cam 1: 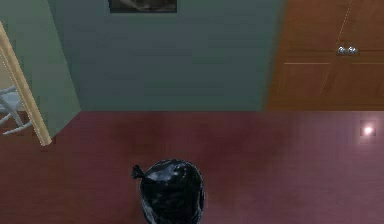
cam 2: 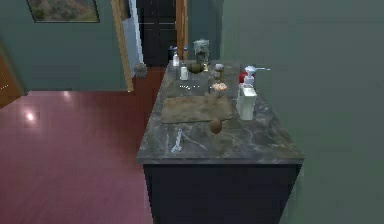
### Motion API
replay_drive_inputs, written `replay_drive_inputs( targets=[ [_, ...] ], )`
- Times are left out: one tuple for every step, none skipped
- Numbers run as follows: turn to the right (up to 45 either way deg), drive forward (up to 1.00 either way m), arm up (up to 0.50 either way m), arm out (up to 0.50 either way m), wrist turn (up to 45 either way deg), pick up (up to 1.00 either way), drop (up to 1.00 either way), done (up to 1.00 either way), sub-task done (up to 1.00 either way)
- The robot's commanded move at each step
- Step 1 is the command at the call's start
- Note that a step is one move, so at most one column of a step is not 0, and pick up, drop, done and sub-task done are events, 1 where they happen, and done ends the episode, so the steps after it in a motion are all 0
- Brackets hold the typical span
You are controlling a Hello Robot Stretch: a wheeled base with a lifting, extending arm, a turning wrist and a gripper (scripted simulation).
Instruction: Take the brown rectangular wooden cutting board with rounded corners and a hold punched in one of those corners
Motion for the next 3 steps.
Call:
replay_drive_inputs(
  targets=[
    [0.0,0.00,0.50,0.00,0.0,0.00,0.00,0.00,0.00],
    [0.0,0.00,0.38,0.00,0.0,0.00,0.00,0.00,0.00],
    [0.0,0.00,0.00,0.44,0.0,0.00,0.00,0.00,0.00]
  ],
)
